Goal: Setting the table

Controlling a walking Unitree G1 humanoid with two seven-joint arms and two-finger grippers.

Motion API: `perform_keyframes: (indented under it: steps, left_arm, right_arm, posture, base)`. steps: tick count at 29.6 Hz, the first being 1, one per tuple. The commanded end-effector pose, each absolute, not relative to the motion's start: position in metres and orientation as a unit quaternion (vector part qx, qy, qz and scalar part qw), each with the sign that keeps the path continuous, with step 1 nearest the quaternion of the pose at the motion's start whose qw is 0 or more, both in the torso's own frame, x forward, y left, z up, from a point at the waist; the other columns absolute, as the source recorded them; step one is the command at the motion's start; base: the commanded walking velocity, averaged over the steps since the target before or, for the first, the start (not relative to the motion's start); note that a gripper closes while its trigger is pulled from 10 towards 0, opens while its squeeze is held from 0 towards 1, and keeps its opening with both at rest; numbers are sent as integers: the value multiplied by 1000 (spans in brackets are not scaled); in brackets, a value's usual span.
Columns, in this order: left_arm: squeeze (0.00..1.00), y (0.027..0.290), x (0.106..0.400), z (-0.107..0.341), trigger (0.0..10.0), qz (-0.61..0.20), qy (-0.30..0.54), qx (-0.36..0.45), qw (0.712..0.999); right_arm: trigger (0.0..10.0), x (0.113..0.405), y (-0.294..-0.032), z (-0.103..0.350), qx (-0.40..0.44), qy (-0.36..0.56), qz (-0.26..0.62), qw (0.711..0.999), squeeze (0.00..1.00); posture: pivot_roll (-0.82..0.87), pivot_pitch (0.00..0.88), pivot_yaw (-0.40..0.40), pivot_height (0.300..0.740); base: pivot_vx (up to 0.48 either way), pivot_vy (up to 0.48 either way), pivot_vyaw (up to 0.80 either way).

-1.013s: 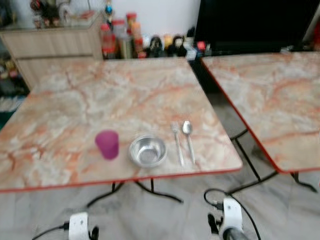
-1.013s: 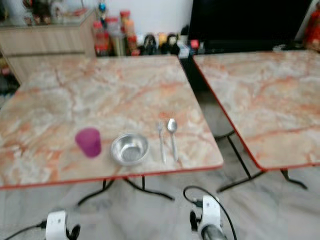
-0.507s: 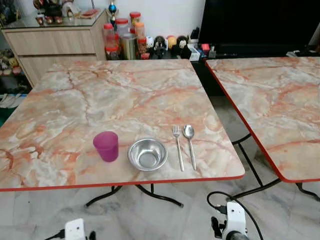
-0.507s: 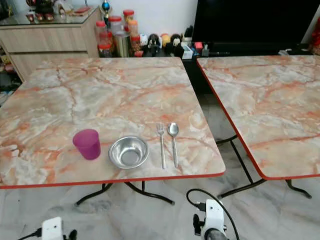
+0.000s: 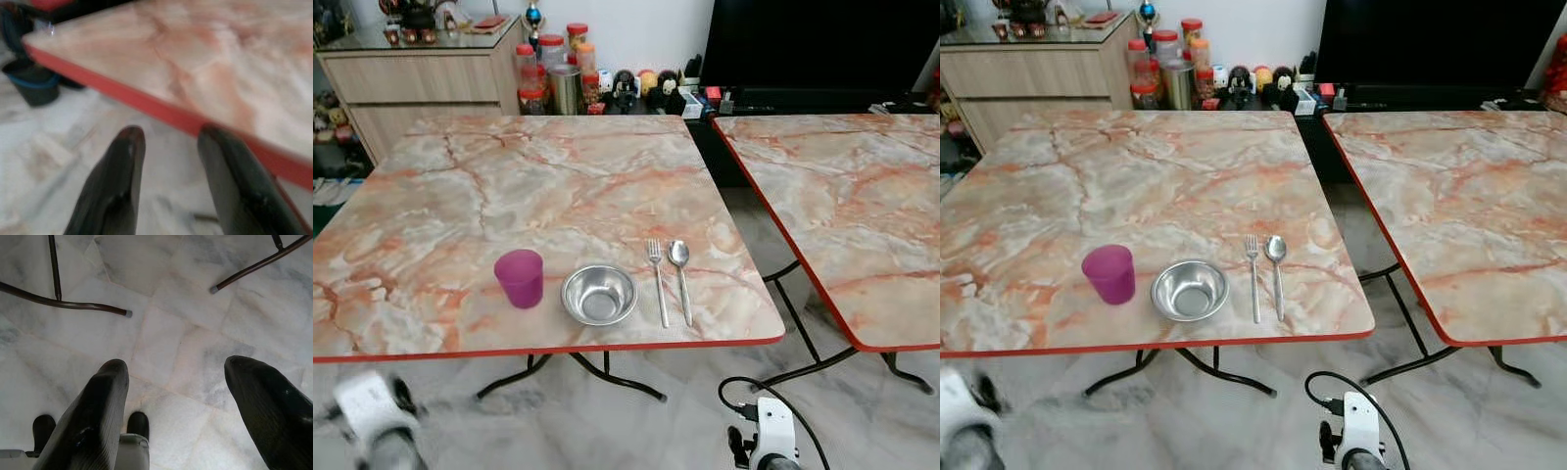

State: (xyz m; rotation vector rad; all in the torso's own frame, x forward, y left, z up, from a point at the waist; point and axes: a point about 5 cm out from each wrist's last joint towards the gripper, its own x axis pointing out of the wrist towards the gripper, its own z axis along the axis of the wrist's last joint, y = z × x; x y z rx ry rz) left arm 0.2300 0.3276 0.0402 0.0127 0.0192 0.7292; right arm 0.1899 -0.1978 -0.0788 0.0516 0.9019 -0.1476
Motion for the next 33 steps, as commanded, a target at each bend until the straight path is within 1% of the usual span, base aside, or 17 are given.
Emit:
perform_keyframes:
  steps: [1, 3, 4, 5, 6, 8, 10, 16, 18, 20, 21, 22, 25, 28, 32, 33]
  left_arm:
    - [0, 330, 254, 82, 10000, 340, -85, 10, 936]
    - [0, 326, 266, 99, 10000, 316, -119, 4, 941]
    - [0, 317, 277, 112, 10000, 283, -144, 2, 948]
    - [0, 317, 277, 112, 10000, 283, -144, 2, 948]
    - [0, 304, 288, 126, 10000, 245, -168, -5, 955]
    - [0, 294, 294, 135, 10000, 222, -182, -8, 958]
    - [0, 285, 300, 138, 10000, 201, -182, -13, 962]
    - [0, 276, 300, 124, 10000, 171, -151, -31, 973]
    - [0, 263, 302, 123, 10000, 120, -144, -80, 979]
    - [0, 255, 302, 125, 10000, 87, -145, -122, 978]
    - [0, 255, 302, 125, 10000, 87, -145, -122, 978]
    - [0, 248, 301, 128, 10000, 50, -147, -166, 974]
    - [0, 247, 299, 130, 10000, 39, -149, -177, 972]
    - [0, 252, 300, 124, 10000, 54, -131, -126, 982]
    - [0, 252, 297, 124, 10000, 47, -124, -147, 980]
    - [0, 252, 297, 123, 10000, 51, -120, -135, 982]
  right_arm:
    - [10000, 194, -196, -77, 22, 430, -69, 900, 0]
    - [10000, 193, -196, -77, 22, 430, -70, 900, 0]
    - [10000, 192, -197, -78, 22, 431, -71, 899, 0]
    - [10000, 192, -197, -78, 22, 431, -71, 899, 0]
    - [10000, 191, -197, -78, 22, 433, -72, 898, 0]
    - [10000, 191, -198, -78, 22, 434, -72, 898, 0]
    - [10000, 190, -197, -79, 23, 434, -73, 898, 0]
    - [10000, 190, -197, -79, 23, 433, -72, 898, 0]
    - [10000, 190, -197, -79, 22, 434, -71, 898, 0]
    - [10000, 190, -197, -79, 21, 434, -70, 898, 0]
    - [10000, 190, -197, -79, 21, 434, -70, 898, 0]
    - [10000, 191, -196, -79, 20, 434, -68, 898, 0]
    - [10000, 191, -195, -78, 19, 434, -67, 898, 0]
    - [10000, 192, -194, -78, 19, 434, -64, 899, 0]
    - [10000, 192, -193, -78, 21, 432, -65, 899, 0]
    - [10000, 191, -193, -79, 21, 433, -65, 899, 0]
  posture:
    - [82, 0, -41, 714]
    - [79, 0, -40, 714]
    - [77, 0, -40, 714]
    - [77, 0, -40, 714]
    - [76, 0, -39, 714]
    - [73, 0, -35, 714]
    - [72, 0, -33, 714]
    - [71, 0, -31, 714]
    - [75, 0, -30, 714]
    - [75, 0, -30, 714]
    - [75, 0, -30, 714]
    - [76, 0, -29, 714]
    - [80, 0, -28, 714]
    - [82, 0, -28, 714]
    - [77, 0, -28, 714]
    - [77, 0, -28, 714]
  base:
    - [0, 0, 0]
    - [0, 0, 0]
    - [0, 0, 0]
    - [0, 0, 0]
    - [0, 0, 0]
    - [0, 0, 0]
    - [0, 0, 0]
    - [0, 0, 0]
    - [0, 0, 0]
    - [0, 0, 0]
    - [0, 0, 0]
    - [0, 0, 0]
    - [0, 0, 0]
    - [0, 0, 0]
    - [0, 0, 0]
    - [0, 0, 0]
